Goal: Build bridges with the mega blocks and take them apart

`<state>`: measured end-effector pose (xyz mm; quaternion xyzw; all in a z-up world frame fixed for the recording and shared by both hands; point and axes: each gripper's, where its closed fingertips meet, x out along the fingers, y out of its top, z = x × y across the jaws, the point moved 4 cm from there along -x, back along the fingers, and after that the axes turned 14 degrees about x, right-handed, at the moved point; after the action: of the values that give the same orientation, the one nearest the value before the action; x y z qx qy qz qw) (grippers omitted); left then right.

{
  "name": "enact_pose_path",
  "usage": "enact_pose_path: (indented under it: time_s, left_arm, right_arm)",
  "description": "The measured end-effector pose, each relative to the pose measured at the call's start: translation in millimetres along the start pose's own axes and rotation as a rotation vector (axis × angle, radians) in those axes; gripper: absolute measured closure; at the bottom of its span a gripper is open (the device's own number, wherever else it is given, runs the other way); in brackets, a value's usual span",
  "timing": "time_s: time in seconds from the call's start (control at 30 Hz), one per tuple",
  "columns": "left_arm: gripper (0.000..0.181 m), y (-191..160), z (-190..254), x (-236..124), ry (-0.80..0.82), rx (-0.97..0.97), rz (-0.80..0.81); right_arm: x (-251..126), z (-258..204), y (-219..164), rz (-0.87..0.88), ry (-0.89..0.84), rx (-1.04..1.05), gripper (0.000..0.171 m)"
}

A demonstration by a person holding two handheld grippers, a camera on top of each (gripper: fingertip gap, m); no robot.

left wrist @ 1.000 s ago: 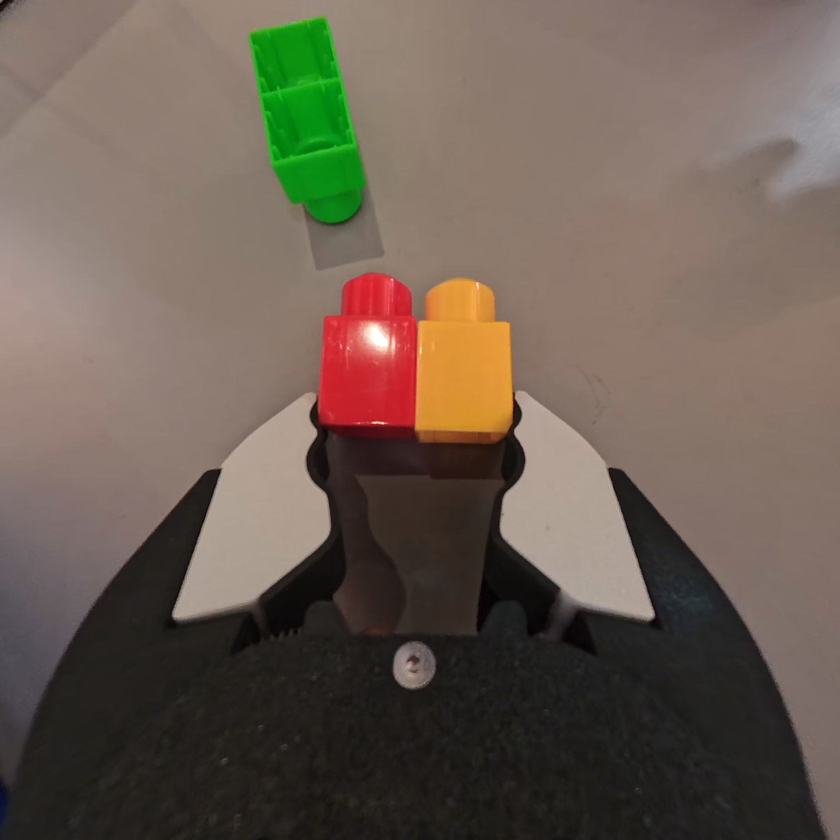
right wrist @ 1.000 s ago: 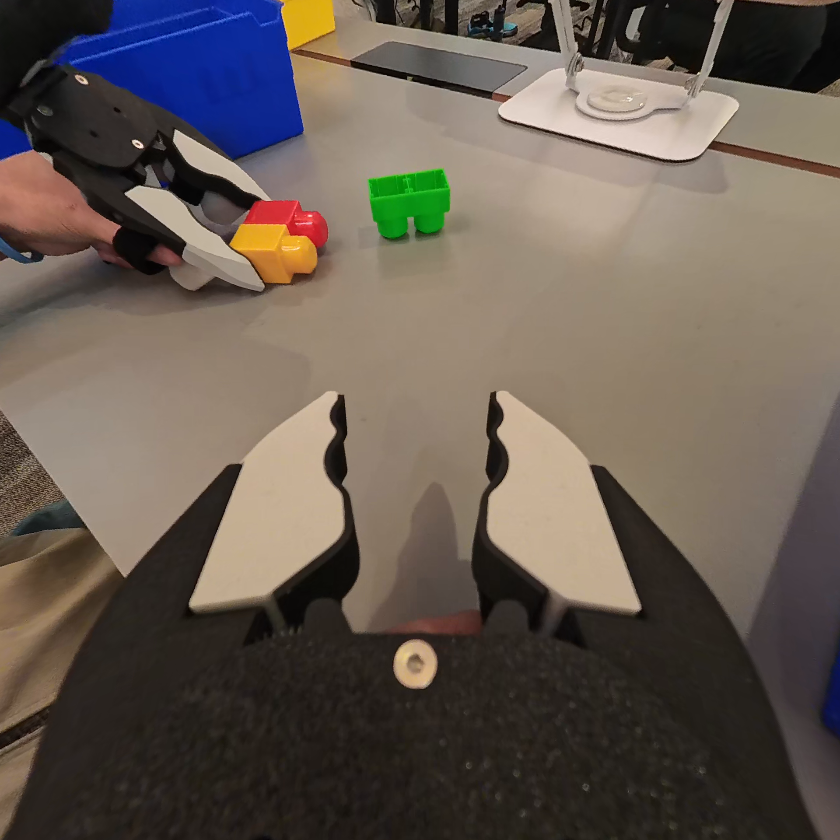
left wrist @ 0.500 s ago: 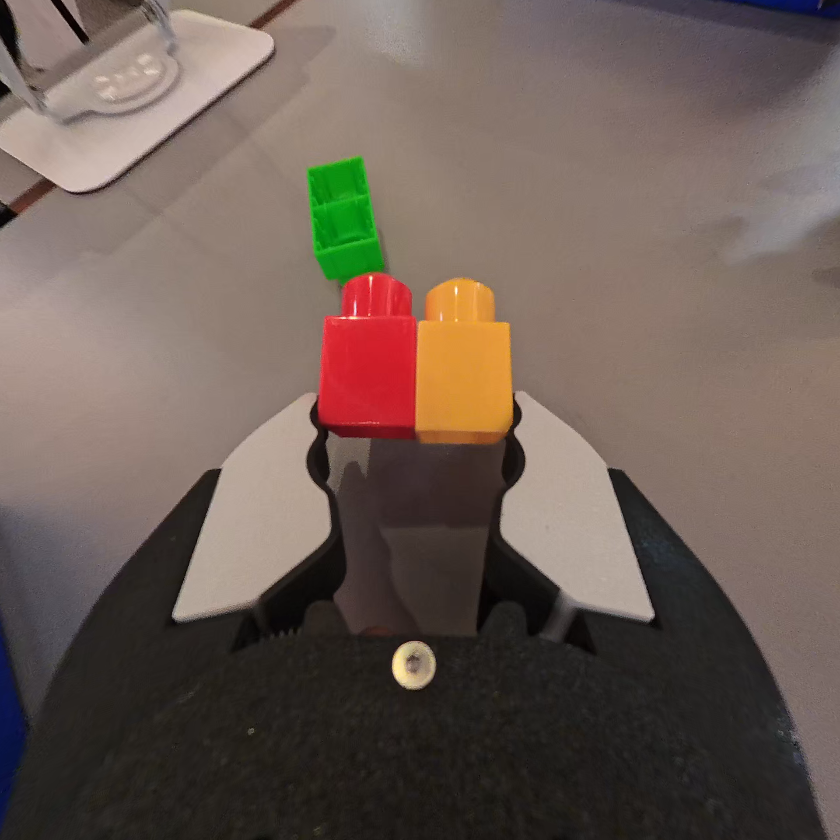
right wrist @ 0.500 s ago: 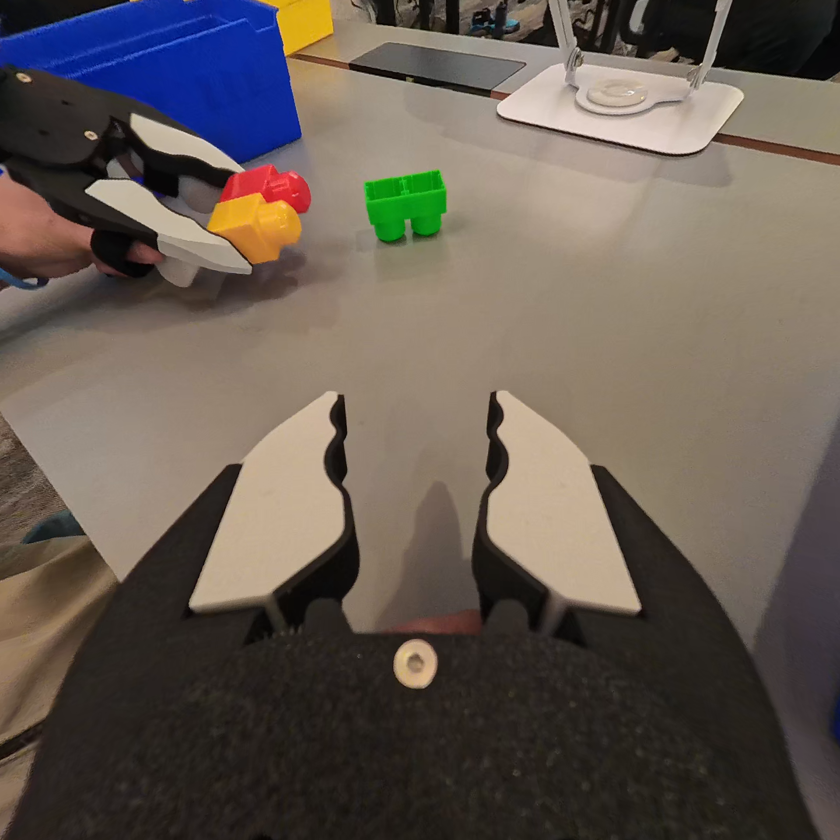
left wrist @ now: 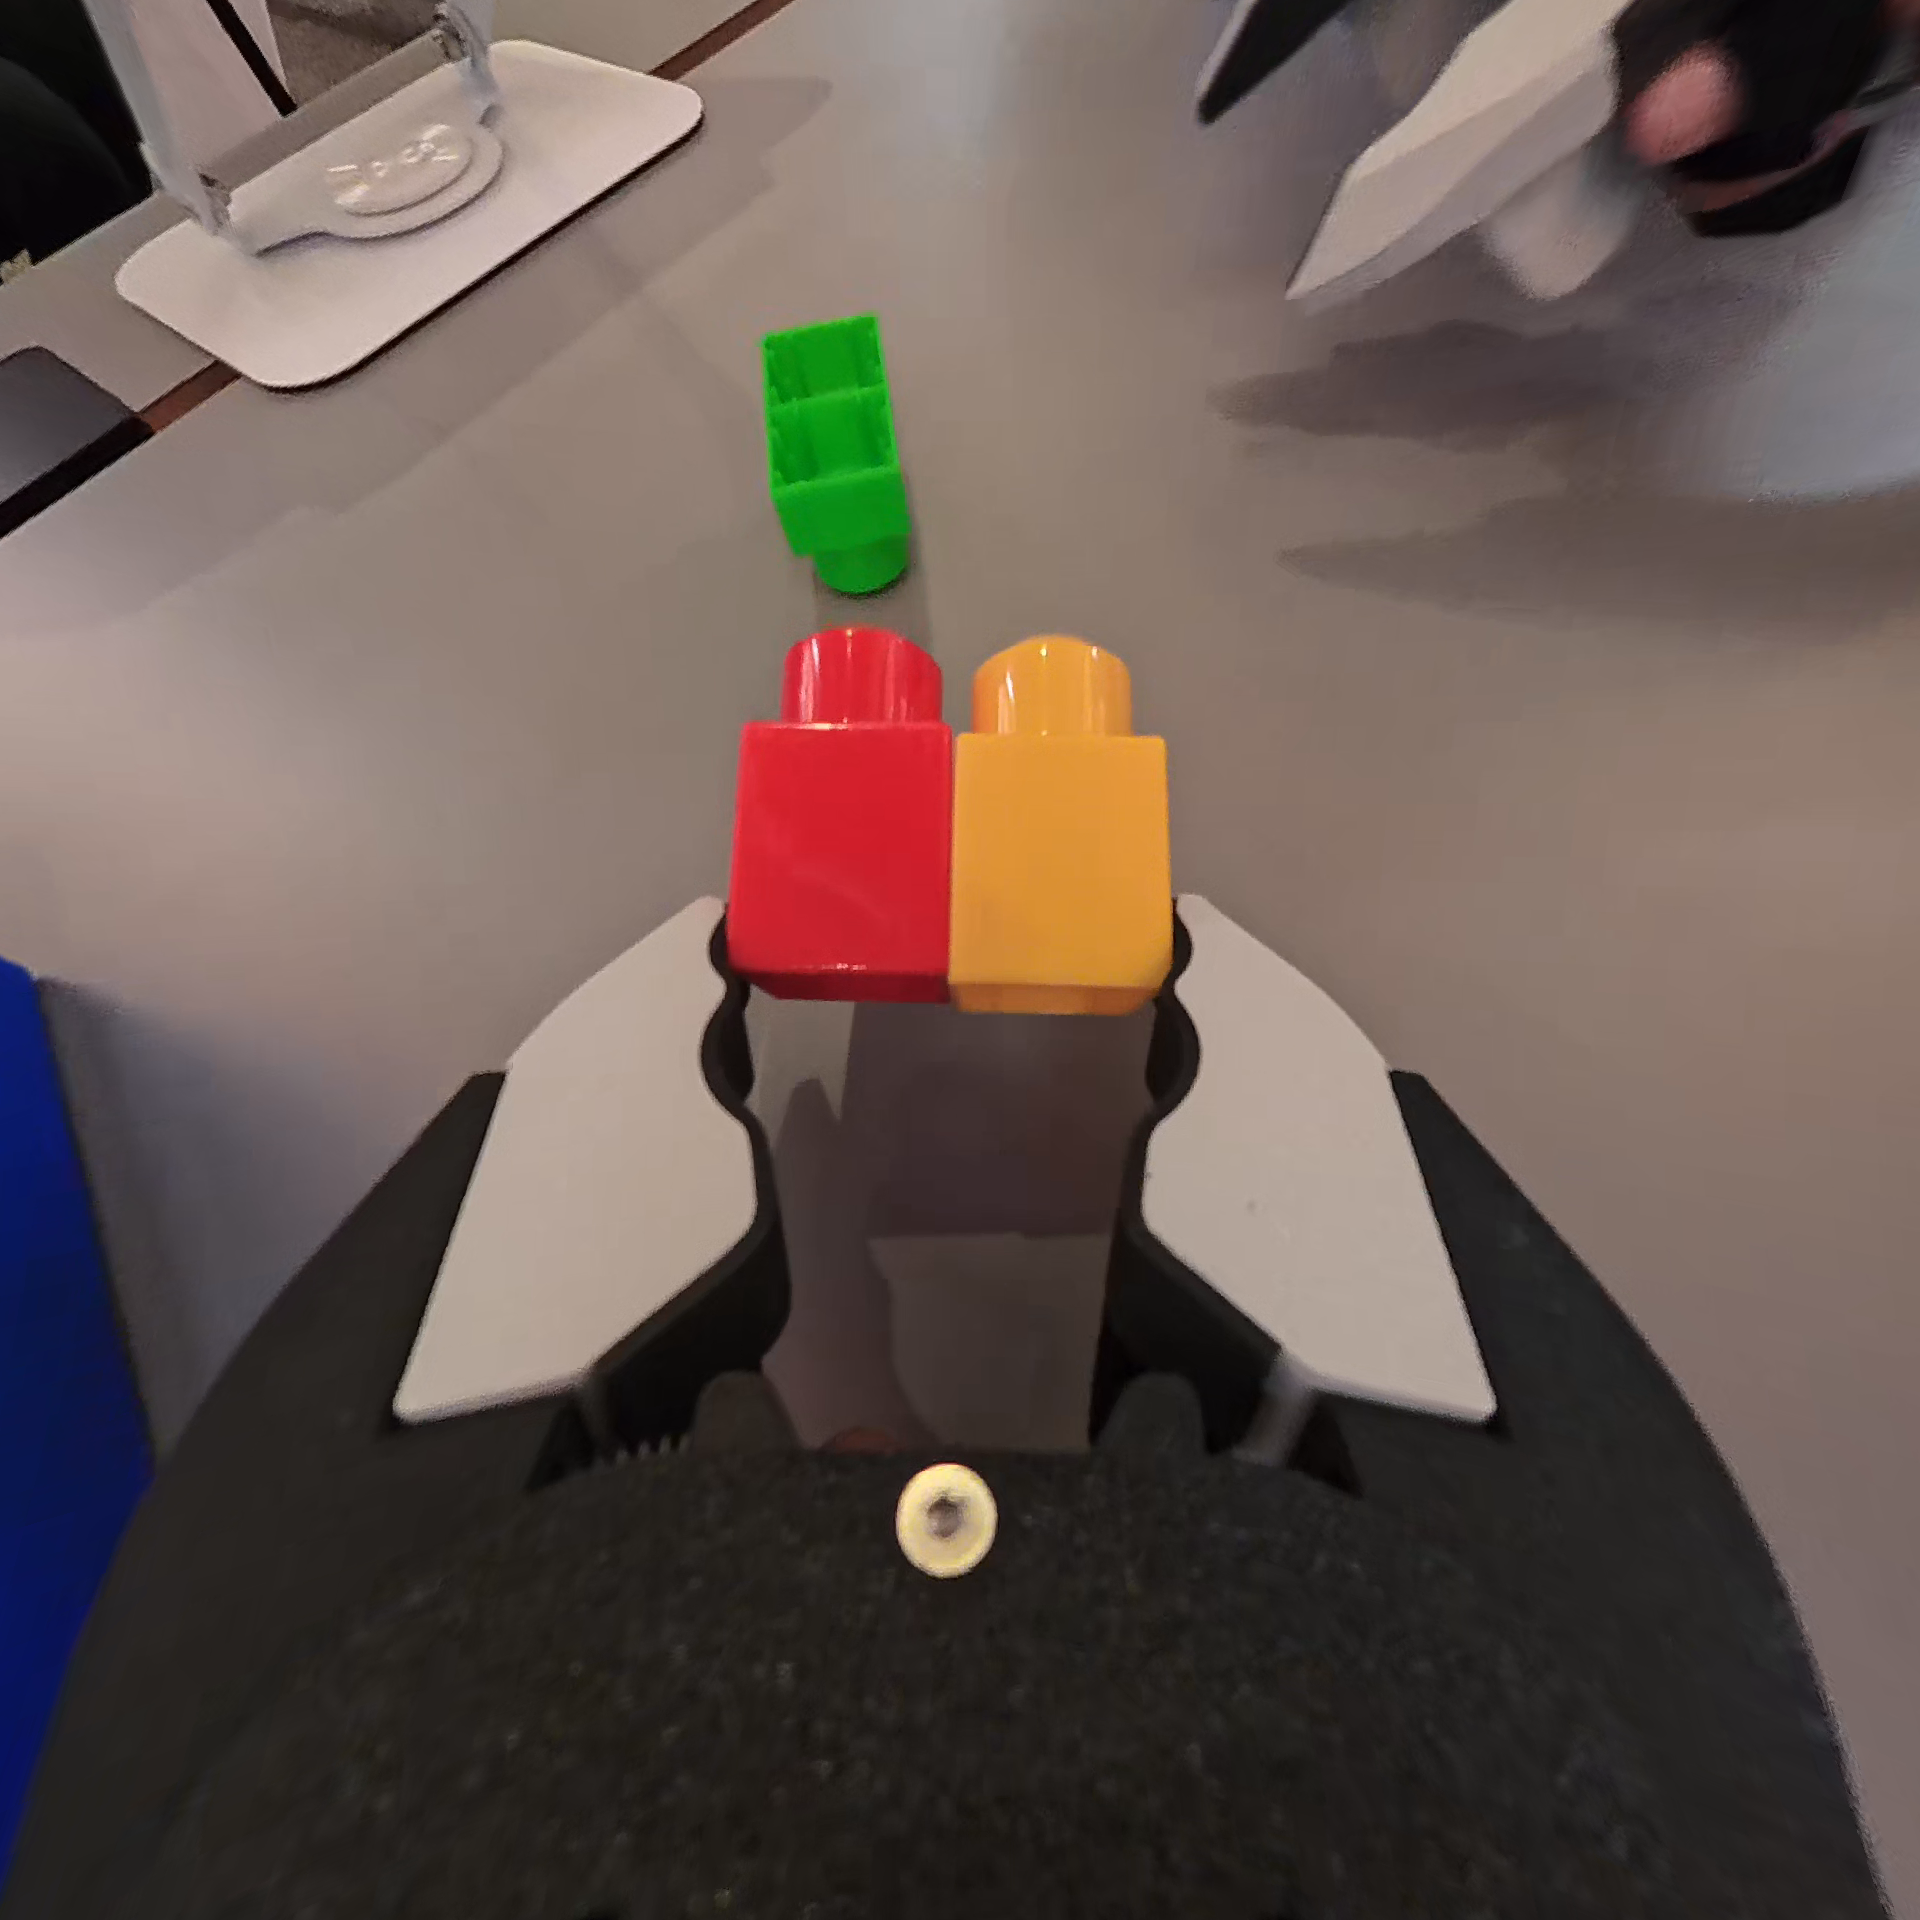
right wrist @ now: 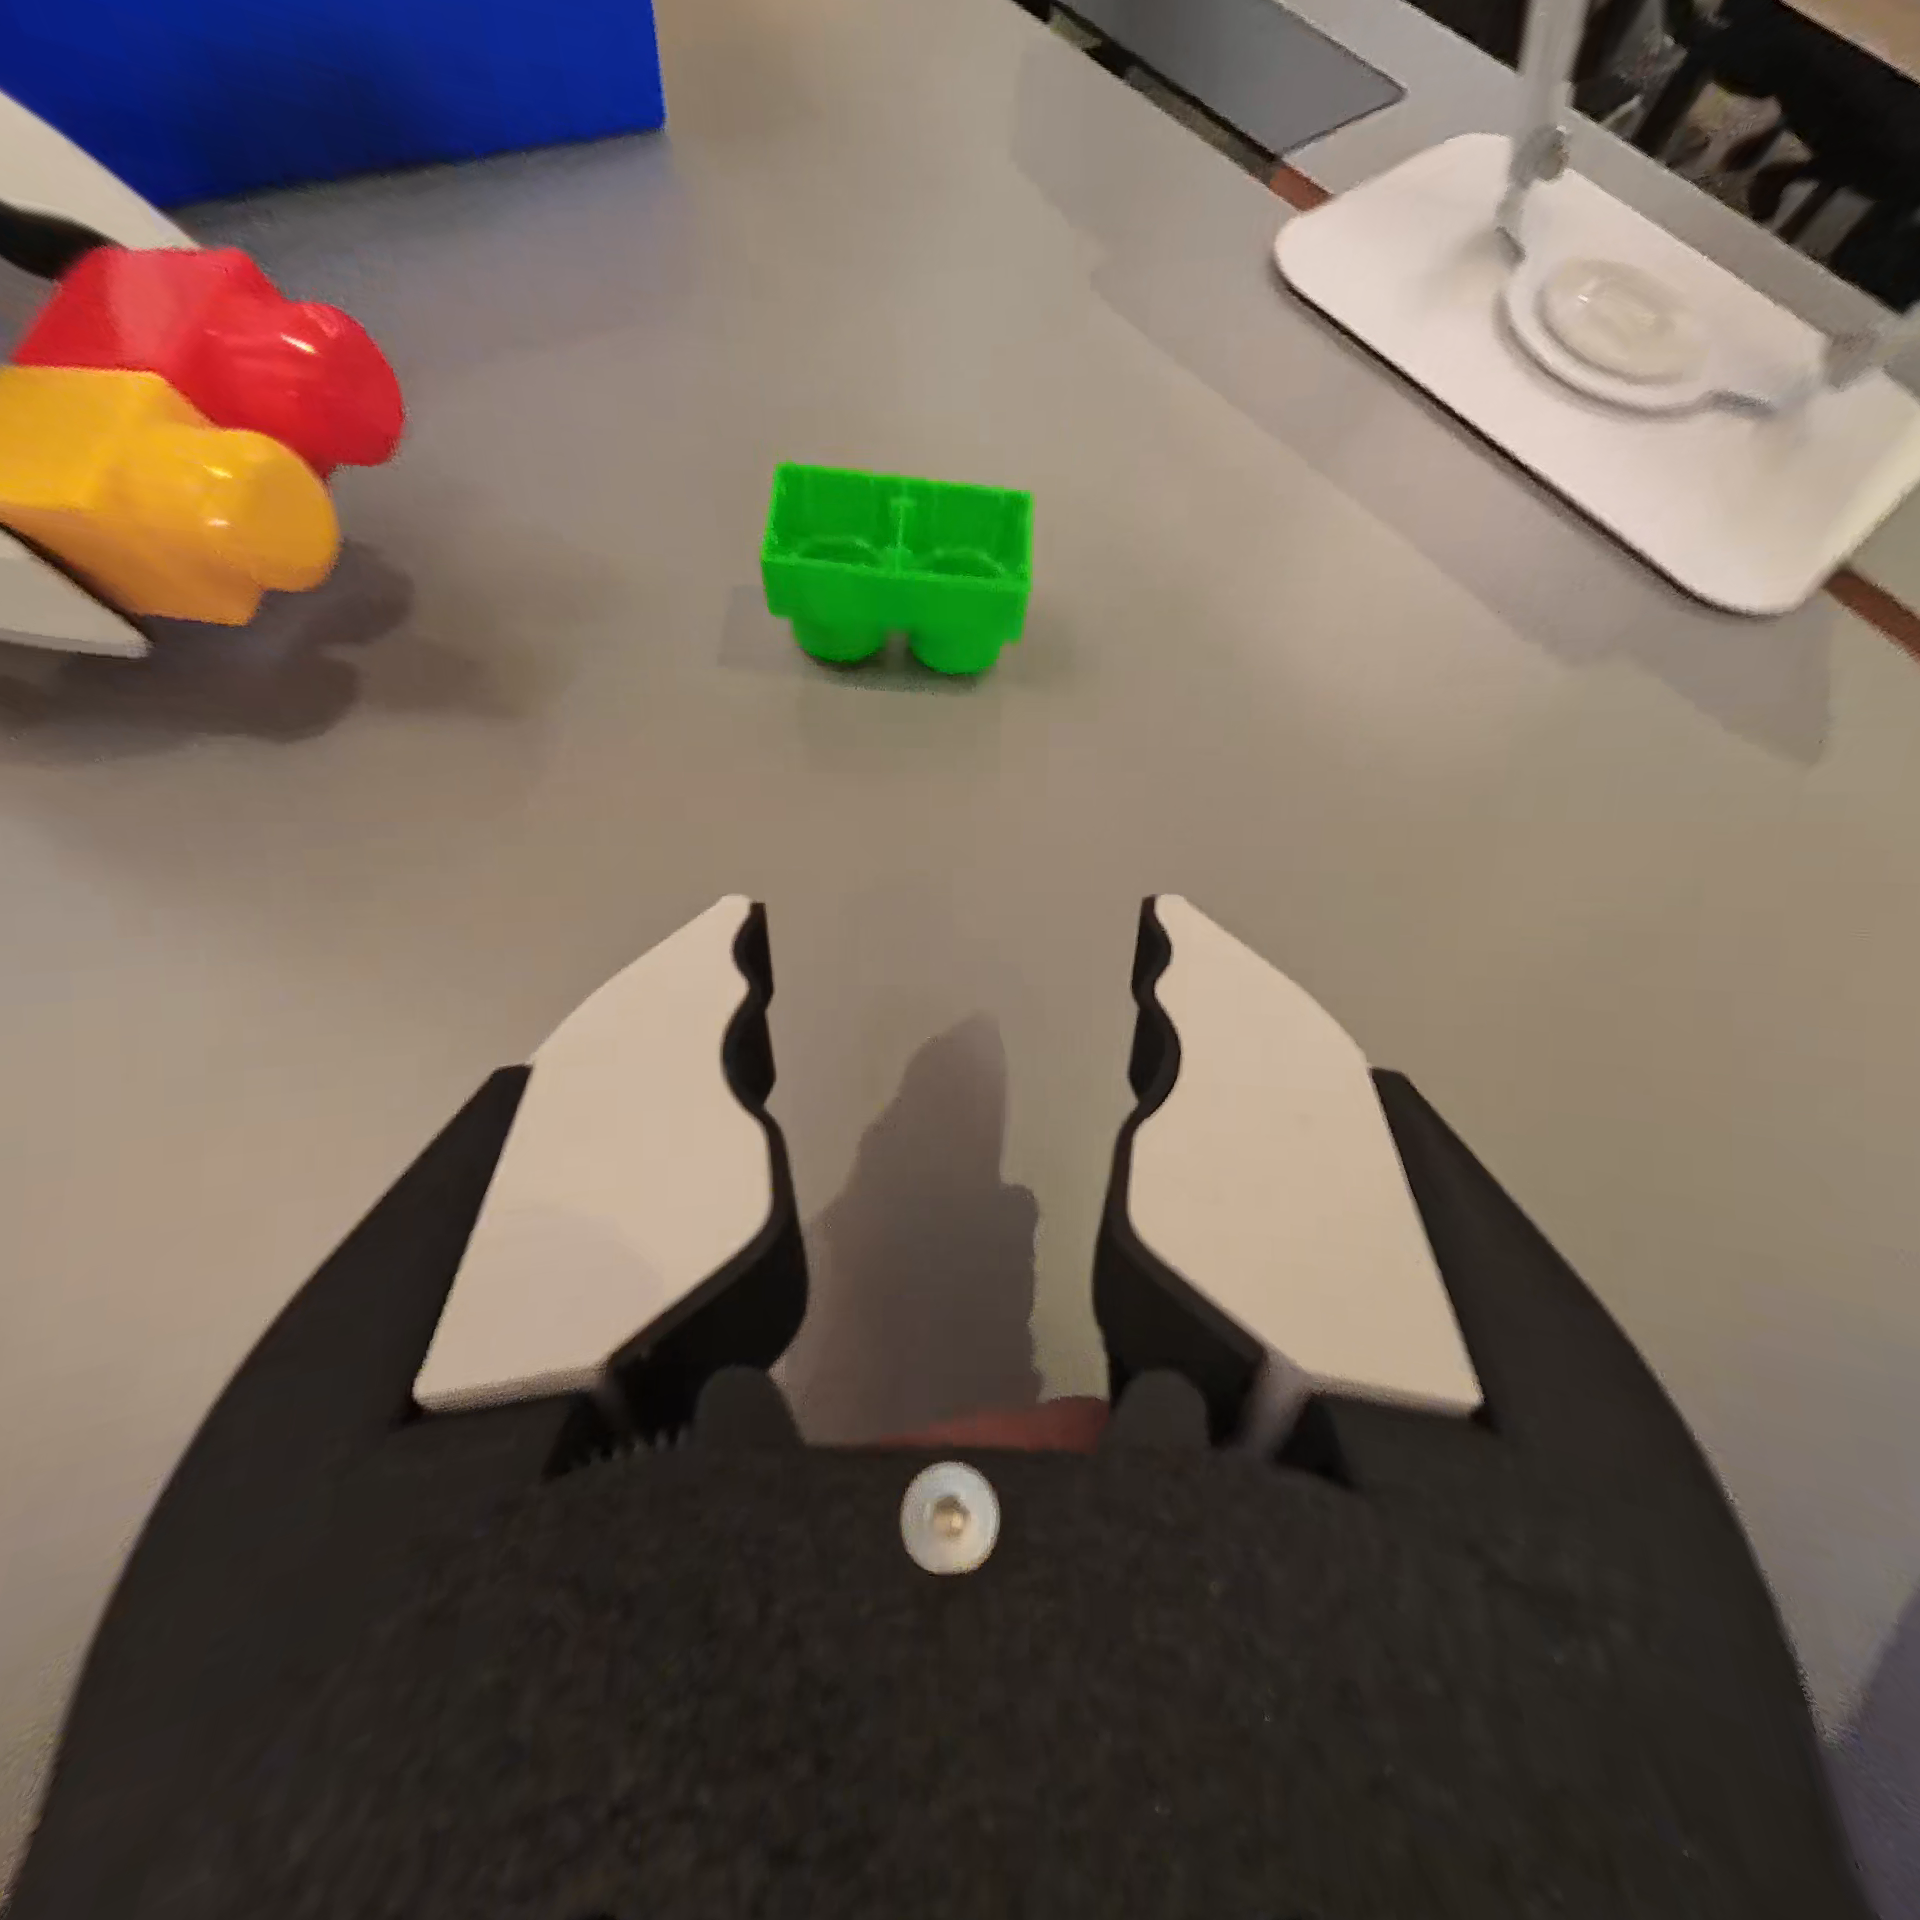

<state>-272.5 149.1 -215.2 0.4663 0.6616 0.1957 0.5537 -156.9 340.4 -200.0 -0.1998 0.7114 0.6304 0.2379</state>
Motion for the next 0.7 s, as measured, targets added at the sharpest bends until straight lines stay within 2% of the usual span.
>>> enact_pose_path:
  time_s: [0.13,0.23,0.3,0.43,0.7]
  left_arm:
    - [0.107,-7,0,-9,0.011,-0.017,0.004]
    - [0.107,-10,1,-15,0.018,-0.023,0.006]
    - [0.107,-11,3,-18,0.015,-0.024,0.009]
    - [0.107,-11,3,-22,0.019,-0.034,0.026]
    - [0.107,-11,4,-23,0.008,-0.035,0.038]
  right_arm:
    - [45,-6,12,-0.056,-0.005,-0.173,0.102]
    - [66,-6,18,-0.084,-0.039,-0.314,0.11]
    - [72,-6,23,-0.081,-0.074,-0.418,0.11]
    - [77,-8,34,-0.055,-0.096,-0.545,0.124]
    - [88,-10,40,-0.096,-0.07,-0.605,0.138]
